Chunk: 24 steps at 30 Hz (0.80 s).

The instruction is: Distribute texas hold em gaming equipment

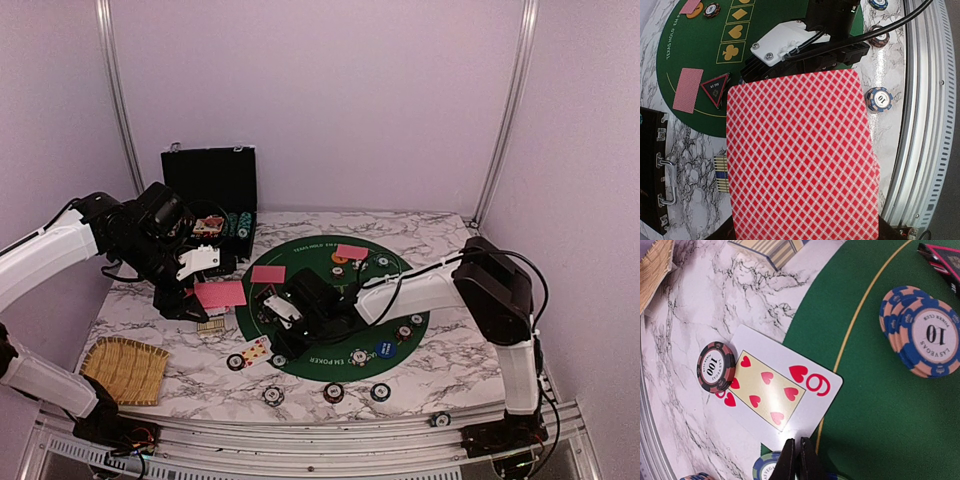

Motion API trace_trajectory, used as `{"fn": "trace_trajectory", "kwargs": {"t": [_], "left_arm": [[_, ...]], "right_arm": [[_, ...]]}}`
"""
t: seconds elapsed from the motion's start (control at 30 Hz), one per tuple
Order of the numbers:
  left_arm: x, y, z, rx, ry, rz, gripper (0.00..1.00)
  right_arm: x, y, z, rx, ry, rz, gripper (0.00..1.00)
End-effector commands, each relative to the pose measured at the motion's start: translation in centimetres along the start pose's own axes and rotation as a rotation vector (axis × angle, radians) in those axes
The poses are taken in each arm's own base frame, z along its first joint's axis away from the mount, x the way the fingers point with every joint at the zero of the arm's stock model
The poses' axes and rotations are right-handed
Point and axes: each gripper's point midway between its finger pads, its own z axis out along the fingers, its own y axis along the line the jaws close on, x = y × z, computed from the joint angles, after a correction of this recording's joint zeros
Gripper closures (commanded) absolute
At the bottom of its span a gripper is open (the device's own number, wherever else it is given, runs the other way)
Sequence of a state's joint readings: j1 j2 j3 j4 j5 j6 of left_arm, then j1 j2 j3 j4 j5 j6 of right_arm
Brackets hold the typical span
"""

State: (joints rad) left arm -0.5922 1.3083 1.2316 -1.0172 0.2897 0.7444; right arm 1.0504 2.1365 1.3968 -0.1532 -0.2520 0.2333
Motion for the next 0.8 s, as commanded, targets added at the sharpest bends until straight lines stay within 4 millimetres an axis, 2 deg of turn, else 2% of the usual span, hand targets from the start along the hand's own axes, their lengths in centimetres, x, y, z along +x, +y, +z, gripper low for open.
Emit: {"fn": "trace_trajectory", "kwargs": {"t": [0.0,0.1,0.23,0.3,0.33,0.37,0.47,0.53,0.57,0.63,0.67,0.7,0.73,0.77], "left_arm": [[-0.9,-0.2,-1.4,-0.003,-0.041,0.007,1.00],[-1.0,-0.2,-1.5,-0.004,-0.042,0.009,1.00],[-0.9,-0.3,-1.4,-0.001,-0.043,0.015,1.00],[-0.8,-0.4,-1.4,0.005,-0.043,0.017,1.00],[-0.6,-0.5,-1.3,0.004,-0.037,0.023,1.00],[-0.3,-0.5,-1.2,-0.001,-0.028,0.030,1.00],[0.3,-0.7,-1.0,-0.005,-0.013,0.047,1.00],[0.1,-0.8,-1.3,-0.009,-0.028,0.059,1.00],[0.0,-0.9,-1.6,-0.011,-0.037,0.066,1.00],[-0.3,-0.8,-1.9,-0.019,-0.053,0.074,1.00],[-0.5,-0.8,-1.9,-0.022,-0.057,0.075,1.00],[-0.6,-0.8,-2.0,-0.022,-0.061,0.075,1.00],[-0.6,-0.7,-2.0,-0.022,-0.061,0.074,1.00],[-0.6,-0.7,-2.0,-0.020,-0.062,0.071,1.00]], "right_arm": [[-1.0,2.3,0.3,-0.091,-0.015,0.020,0.94],[-2.8,2.9,-1.2,-0.096,-0.067,0.030,0.89],[-6.1,2.6,-6.0,-0.085,-0.193,0.079,0.70],[-7.3,2.6,-8.5,-0.089,-0.244,0.102,0.33],[-8.0,2.7,-10.0,-0.089,-0.269,0.105,0.08],[-8.1,2.5,-10.8,-0.075,-0.270,0.110,0.02],[-8.7,1.6,-13.3,-0.010,-0.290,0.146,0.01],[-9.0,0.1,-14.9,0.033,-0.316,0.211,0.01],[-9.3,-0.7,-15.7,0.004,-0.328,0.255,0.01],[-9.3,-0.6,-17.4,-0.210,-0.372,0.330,0.01],[-9.5,-1.6,-18.7,-0.311,-0.423,0.411,0.01],[-9.2,-3.6,-19.7,-0.372,-0.471,0.491,0.01],[-8.7,-4.7,-19.8,-0.382,-0.473,0.537,0.01],[-9.1,-5.7,-20.0,-0.329,-0.472,0.526,0.01]]}}
